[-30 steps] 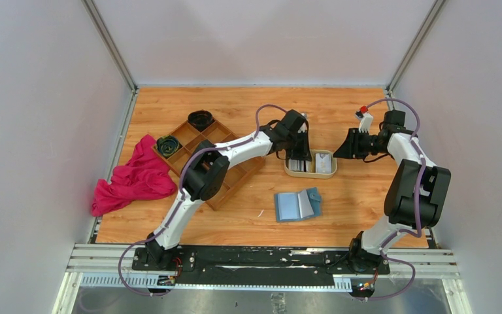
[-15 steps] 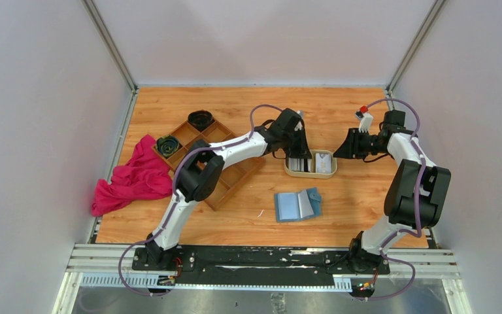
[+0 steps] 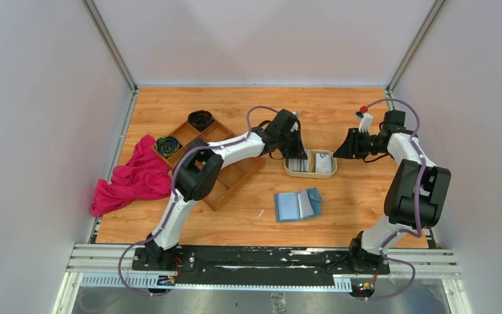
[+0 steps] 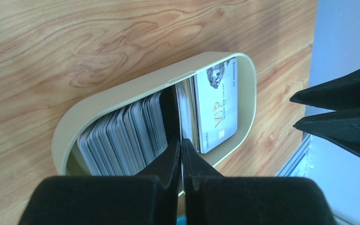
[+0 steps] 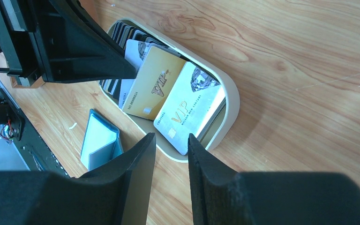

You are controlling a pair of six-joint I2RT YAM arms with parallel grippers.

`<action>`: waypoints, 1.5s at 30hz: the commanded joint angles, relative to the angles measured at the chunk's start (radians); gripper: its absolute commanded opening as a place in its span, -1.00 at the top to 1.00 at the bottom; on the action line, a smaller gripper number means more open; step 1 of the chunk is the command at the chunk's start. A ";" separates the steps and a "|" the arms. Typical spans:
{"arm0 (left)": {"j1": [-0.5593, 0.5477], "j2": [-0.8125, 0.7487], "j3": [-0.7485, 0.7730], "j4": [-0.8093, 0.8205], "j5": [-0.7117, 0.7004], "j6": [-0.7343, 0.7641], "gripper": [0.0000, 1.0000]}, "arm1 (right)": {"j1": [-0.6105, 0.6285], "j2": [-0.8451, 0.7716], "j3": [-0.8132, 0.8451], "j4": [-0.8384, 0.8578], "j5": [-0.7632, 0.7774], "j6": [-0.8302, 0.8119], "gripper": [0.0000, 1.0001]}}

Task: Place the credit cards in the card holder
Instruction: Pick up the credit card from the storage box, then insert the credit card into the card holder.

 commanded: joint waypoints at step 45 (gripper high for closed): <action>-0.116 -1.327 -1.393 0.756 0.038 0.141 1.00 | 0.331 -0.652 -0.289 -0.212 -0.319 -0.489 -0.62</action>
